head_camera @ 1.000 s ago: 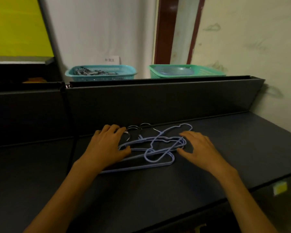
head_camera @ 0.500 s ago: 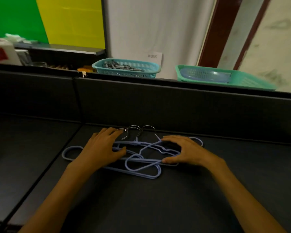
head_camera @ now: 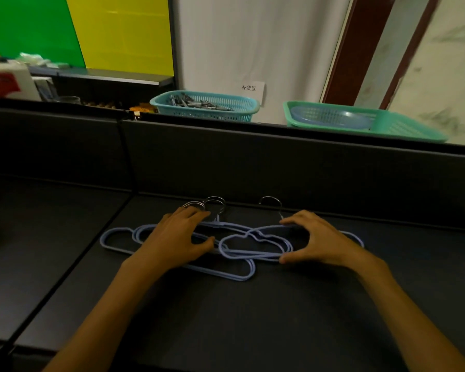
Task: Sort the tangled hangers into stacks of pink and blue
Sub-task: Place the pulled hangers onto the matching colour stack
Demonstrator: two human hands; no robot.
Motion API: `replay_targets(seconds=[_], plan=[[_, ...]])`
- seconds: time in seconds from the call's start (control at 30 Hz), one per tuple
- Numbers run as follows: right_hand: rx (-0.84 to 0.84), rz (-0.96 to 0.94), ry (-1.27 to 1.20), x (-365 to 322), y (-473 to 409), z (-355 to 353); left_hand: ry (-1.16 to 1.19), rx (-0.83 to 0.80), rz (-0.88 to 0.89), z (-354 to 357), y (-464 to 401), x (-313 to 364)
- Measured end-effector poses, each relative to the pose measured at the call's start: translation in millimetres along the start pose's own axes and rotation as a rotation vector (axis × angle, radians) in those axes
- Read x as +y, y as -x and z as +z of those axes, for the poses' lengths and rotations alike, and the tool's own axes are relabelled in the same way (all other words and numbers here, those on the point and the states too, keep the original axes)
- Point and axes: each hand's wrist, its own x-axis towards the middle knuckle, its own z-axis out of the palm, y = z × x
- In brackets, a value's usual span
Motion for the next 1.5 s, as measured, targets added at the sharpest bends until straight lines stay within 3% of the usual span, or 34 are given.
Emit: replay_targets(seconds=[0.23, 0.47, 0.73, 1.13, 1.5], plan=[[0.182, 0.048, 0.002, 19, 37, -14, -0.026, -0.056, 0.048, 4, -1, 23], [0.324, 0.117, 0.006, 24, 62, -14, -0.088, -0.131, -0.043, 4, -6, 36], [0.330, 0.179, 0.021, 31, 76, -8, -0.097, -0.176, -0.070, 3, -14, 38], [0.324, 0.188, 0.010, 36, 80, -6, 0.046, -0.095, -0.084, 11, -5, 35], [0.365, 0.158, 0.052, 24, 93, -8, -0.102, -0.040, -0.046, 18, 10, 42]])
